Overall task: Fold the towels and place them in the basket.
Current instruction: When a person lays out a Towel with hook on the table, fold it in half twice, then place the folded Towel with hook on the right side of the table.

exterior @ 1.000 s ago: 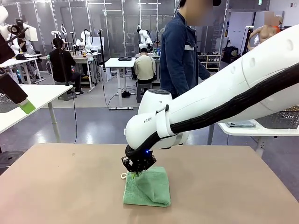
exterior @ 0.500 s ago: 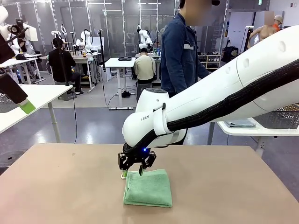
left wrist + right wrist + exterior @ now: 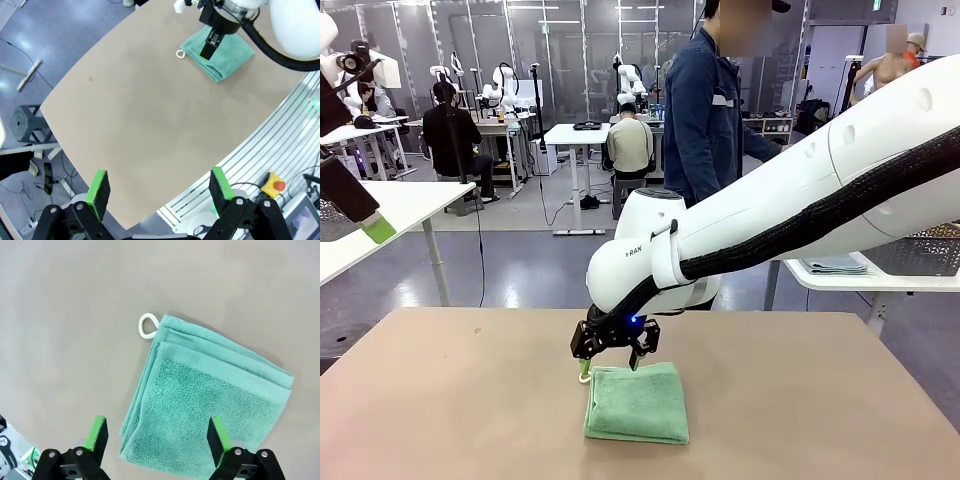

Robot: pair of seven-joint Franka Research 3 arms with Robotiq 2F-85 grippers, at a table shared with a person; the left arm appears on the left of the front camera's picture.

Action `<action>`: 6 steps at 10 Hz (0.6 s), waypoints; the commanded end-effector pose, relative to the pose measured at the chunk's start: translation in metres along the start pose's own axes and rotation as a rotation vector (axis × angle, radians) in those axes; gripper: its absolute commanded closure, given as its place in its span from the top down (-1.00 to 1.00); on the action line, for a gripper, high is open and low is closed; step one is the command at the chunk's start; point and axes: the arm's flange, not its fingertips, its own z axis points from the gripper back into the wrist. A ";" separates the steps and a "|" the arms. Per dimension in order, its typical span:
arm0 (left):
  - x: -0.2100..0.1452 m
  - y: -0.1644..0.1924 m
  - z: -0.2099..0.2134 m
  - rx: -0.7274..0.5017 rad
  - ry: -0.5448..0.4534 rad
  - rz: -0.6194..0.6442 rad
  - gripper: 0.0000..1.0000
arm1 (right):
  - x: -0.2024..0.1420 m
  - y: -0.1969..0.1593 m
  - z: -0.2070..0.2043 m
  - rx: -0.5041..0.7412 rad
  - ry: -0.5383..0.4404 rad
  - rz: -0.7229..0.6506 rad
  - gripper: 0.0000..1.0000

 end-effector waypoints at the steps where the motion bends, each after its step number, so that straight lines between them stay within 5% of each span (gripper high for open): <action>1: 0.002 0.000 0.000 0.018 -0.008 0.007 1.00 | -0.001 0.003 0.000 0.001 0.000 0.005 1.00; 6: 0.002 0.000 0.000 0.018 -0.008 0.007 1.00 | -0.001 0.003 0.000 0.001 0.000 0.005 1.00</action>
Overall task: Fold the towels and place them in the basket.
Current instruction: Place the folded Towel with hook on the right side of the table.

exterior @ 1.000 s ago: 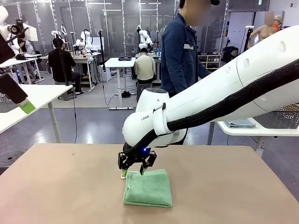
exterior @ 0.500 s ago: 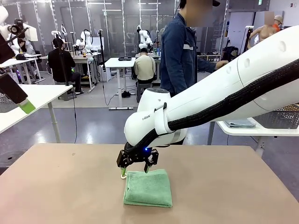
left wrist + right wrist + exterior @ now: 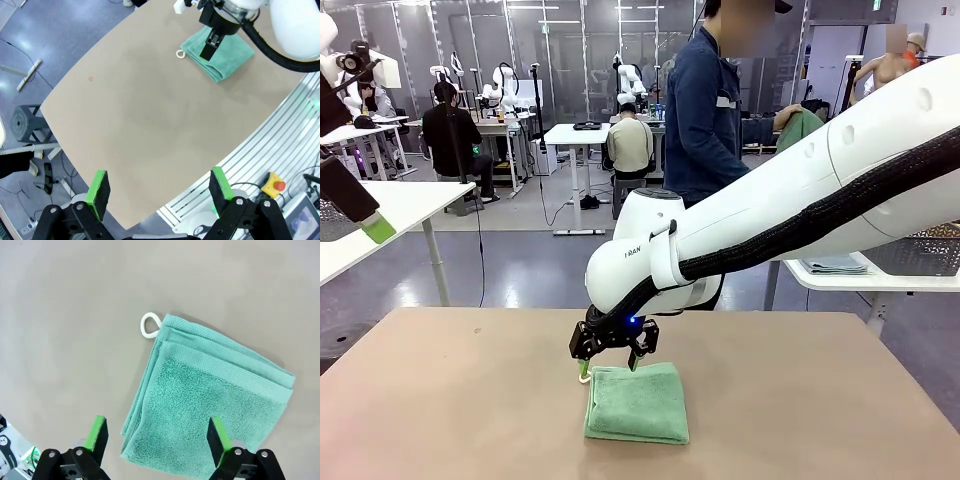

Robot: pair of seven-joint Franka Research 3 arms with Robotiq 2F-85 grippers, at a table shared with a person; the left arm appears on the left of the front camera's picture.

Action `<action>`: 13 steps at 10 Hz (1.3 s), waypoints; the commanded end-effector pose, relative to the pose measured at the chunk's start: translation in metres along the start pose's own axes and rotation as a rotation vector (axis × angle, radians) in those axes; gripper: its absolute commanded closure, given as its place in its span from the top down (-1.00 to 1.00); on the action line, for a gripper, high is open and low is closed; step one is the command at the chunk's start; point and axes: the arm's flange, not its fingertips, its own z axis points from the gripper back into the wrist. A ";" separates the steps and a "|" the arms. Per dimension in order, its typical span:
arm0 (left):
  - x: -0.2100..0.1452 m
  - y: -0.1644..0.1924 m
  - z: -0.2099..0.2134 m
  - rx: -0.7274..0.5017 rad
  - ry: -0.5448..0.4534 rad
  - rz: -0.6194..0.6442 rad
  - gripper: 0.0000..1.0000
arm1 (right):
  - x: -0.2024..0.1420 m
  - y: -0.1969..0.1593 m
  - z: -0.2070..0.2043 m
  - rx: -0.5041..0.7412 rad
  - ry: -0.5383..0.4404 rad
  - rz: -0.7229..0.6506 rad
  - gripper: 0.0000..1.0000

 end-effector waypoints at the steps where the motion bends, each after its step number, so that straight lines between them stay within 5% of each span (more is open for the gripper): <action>1: 0.002 0.000 0.000 0.018 -0.008 0.007 1.00 | 0.000 0.001 0.001 0.001 -0.001 0.002 1.00; 6: 0.002 0.000 0.000 0.018 -0.008 0.007 1.00 | 0.000 0.000 0.000 0.000 0.000 0.000 1.00; 7: 0.002 0.000 0.000 0.018 -0.008 0.007 1.00 | -0.024 -0.010 0.026 0.040 -0.022 0.009 1.00; 10: 0.002 0.000 0.000 0.018 -0.008 0.007 1.00 | -0.072 -0.076 0.060 0.151 -0.137 -0.083 1.00; 13: 0.002 0.000 0.000 0.018 -0.008 0.007 1.00 | -0.103 -0.135 0.053 0.256 -0.182 -0.171 1.00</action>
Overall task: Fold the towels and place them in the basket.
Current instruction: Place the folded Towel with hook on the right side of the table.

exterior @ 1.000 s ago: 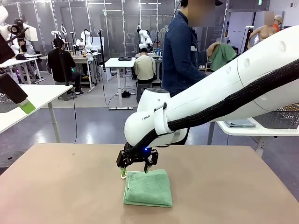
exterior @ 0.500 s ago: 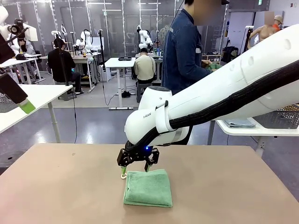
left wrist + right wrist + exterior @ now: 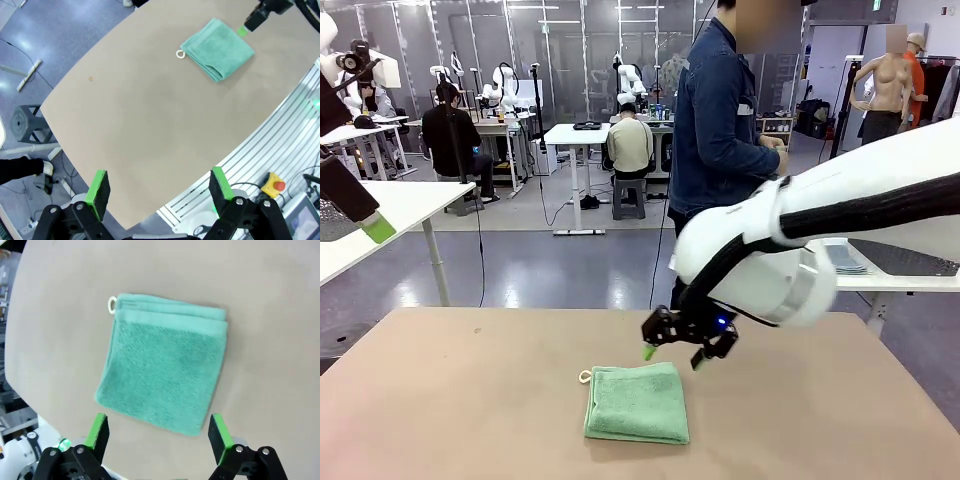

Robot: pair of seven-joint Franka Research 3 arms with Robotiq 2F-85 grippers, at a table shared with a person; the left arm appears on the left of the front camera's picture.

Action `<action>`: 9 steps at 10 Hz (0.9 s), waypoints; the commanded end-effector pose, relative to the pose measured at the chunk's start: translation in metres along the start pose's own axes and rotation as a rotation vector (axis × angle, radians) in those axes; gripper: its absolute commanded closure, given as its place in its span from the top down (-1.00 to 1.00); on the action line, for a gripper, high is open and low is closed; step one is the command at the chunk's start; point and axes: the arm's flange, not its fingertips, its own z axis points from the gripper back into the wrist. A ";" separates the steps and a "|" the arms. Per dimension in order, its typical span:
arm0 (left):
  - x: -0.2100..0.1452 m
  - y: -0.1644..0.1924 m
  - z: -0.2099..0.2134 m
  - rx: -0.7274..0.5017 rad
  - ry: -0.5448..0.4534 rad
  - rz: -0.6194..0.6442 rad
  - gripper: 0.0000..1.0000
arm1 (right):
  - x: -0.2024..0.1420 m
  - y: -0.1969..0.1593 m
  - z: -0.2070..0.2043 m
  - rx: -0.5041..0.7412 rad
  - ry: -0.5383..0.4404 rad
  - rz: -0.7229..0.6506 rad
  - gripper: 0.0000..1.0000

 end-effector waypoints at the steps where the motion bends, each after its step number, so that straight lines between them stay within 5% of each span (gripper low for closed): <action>1: 0.002 0.000 -0.001 0.018 -0.008 0.007 1.00 | -0.017 -0.042 -0.011 0.114 -0.027 -0.004 1.00; 5: 0.002 0.000 -0.001 0.018 -0.008 0.007 1.00 | -0.015 -0.092 -0.051 0.315 -0.019 -0.015 1.00; 9: 0.002 0.000 -0.001 0.018 -0.008 0.007 1.00 | -0.004 -0.093 -0.082 0.346 0.017 -0.049 1.00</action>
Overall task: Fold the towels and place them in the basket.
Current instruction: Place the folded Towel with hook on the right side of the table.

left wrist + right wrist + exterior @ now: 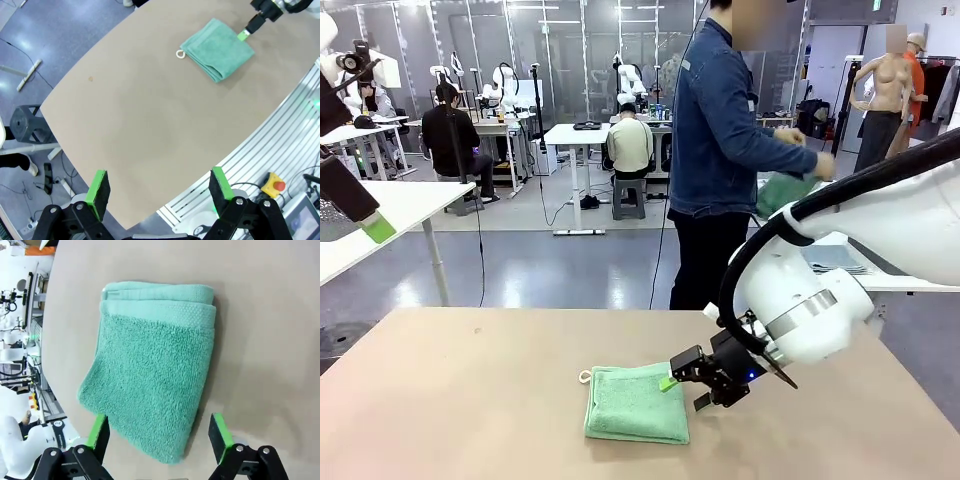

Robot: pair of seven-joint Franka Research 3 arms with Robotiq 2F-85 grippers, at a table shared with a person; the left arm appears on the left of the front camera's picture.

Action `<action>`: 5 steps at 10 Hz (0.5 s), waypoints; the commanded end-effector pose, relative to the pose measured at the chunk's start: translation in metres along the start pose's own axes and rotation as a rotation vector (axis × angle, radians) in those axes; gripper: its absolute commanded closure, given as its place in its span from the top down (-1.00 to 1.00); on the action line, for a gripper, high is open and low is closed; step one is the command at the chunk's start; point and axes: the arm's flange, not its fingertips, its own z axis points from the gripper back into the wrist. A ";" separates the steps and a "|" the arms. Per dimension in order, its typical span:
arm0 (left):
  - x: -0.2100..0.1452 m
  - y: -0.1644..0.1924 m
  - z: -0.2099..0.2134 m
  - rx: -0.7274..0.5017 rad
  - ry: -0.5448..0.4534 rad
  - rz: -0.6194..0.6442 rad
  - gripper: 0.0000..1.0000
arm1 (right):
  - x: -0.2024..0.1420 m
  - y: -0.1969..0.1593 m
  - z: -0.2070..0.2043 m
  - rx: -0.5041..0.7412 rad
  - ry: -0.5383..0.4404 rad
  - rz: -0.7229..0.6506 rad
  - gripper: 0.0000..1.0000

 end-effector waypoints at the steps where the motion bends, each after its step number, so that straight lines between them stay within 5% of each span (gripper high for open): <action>1: 0.002 0.000 -0.001 0.018 -0.008 0.007 1.00 | 0.007 0.000 -0.012 0.012 -0.004 -0.003 1.00; 5: 0.002 0.000 -0.001 0.018 -0.008 0.007 1.00 | 0.014 0.003 -0.028 0.014 0.007 -0.049 1.00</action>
